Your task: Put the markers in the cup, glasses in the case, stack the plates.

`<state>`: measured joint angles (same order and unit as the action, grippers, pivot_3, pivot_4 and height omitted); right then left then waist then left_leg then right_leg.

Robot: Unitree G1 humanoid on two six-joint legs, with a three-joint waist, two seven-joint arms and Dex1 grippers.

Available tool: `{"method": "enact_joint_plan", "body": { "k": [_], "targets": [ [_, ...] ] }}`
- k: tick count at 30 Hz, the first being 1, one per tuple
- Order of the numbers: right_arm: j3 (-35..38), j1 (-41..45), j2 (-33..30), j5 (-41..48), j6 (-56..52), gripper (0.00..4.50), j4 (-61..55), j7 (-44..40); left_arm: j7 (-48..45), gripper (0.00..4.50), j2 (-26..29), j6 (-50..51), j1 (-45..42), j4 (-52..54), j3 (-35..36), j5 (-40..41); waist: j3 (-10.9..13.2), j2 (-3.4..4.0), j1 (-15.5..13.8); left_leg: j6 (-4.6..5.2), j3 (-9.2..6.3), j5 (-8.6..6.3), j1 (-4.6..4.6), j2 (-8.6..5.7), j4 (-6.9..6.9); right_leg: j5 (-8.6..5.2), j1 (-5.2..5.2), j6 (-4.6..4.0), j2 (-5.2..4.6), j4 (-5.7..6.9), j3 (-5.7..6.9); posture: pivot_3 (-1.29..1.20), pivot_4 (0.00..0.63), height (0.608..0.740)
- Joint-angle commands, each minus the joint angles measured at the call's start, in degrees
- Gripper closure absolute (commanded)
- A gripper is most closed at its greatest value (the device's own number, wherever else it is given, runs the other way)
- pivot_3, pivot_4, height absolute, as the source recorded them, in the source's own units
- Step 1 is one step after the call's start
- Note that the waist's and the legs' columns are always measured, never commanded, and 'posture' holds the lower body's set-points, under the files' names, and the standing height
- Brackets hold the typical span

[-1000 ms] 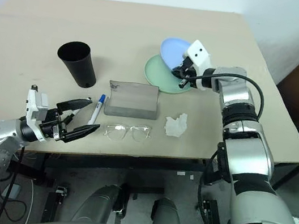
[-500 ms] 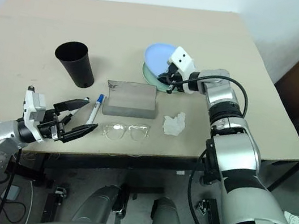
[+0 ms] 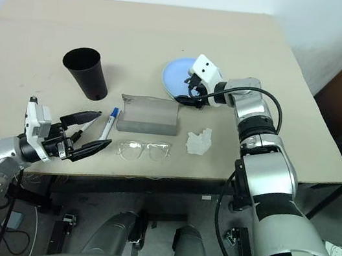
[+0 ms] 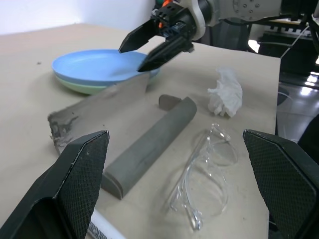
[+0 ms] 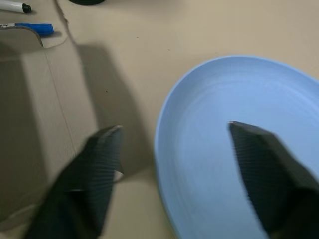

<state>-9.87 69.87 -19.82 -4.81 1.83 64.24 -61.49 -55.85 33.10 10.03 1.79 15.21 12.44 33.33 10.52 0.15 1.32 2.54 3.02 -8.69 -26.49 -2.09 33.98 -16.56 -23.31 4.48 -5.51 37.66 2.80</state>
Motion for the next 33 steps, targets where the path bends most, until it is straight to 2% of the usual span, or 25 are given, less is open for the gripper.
{"method": "enact_joint_plan", "body": {
  "k": [1, 6, 13, 17, 21, 26, 33],
  "targets": [
    [0.6, 0.5, -0.8, 0.0, -0.2, 0.04, -2.4, 0.1, 0.5, 0.0, 0.5, 0.5, -1.0, 2.4, 0.5, 1.1, 0.0, 0.0, 0.0, 0.0, 0.0, 0.0, 0.0, 0.0, 0.0, 0.0, -0.01, 0.0, 0.0, 0.0, -0.01, 0.0, 0.15, 0.712],
    [5.4, 2.1, -2.0, 4.6, -3.7, 0.04, -3.6, -0.3, 0.3, 0.0, 0.4, 0.7, -1.8, 1.6, 0.6, 1.0, 0.0, 0.0, -0.2, -0.01, 0.0, 0.01, -0.02, 0.0, -0.01, 0.0, -0.03, 0.0, 0.0, 0.01, -0.01, 0.0, 0.15, 0.712],
    [11.6, 1.5, -6.7, 12.7, -16.9, 0.04, -11.3, -7.3, 0.3, 0.0, 0.5, 0.8, -2.2, 1.4, 0.6, 0.8, 0.0, 0.01, -0.3, 0.0, 0.02, 0.0, -0.04, 0.0, -0.02, -0.01, -0.02, -0.02, -0.03, -0.02, -0.02, 0.0, 0.15, 0.712],
    [9.0, -4.9, -12.3, 13.8, -27.9, 0.04, -21.8, -13.2, 0.1, 0.0, 0.8, 0.7, -2.0, 1.2, 1.5, 1.0, 0.0, -0.02, -0.5, 0.01, 0.01, -0.01, -0.06, 0.0, -0.07, -0.03, -0.03, -0.05, -0.05, -0.09, -0.02, 0.0, 0.15, 0.712],
    [9.4, -15.4, -17.0, 19.7, -38.5, 0.04, -39.1, -17.9, -0.4, 0.0, 1.2, 0.2, -1.6, 0.3, 2.8, 1.3, 0.0, 0.0, -0.5, 0.03, 0.03, -0.02, -0.13, 0.0, -0.09, -0.04, -0.03, -0.07, -0.08, -0.22, -0.04, 0.0, 0.15, 0.712],
    [8.5, -26.8, -20.1, 22.4, -43.8, 0.04, -53.5, -16.9, -1.6, 0.0, 1.5, -0.8, -0.9, -1.1, 3.7, 1.3, 0.0, 0.0, -0.2, 0.03, 0.03, -0.02, -0.29, 0.01, -0.08, -0.03, -0.14, -0.05, -0.08, -0.25, -0.08, 0.0, 0.15, 0.712],
    [7.9, -33.9, -20.4, 26.1, -49.0, 0.04, -61.0, -13.6, -3.3, 0.0, 1.7, -2.3, 0.2, -2.7, 4.2, 0.9, 0.0, -0.02, -0.4, 0.05, 0.03, -0.03, -0.27, 0.02, -0.09, -0.04, -0.09, -0.08, -0.11, -0.38, -0.07, 0.0, 0.15, 0.712]
  ]
}}
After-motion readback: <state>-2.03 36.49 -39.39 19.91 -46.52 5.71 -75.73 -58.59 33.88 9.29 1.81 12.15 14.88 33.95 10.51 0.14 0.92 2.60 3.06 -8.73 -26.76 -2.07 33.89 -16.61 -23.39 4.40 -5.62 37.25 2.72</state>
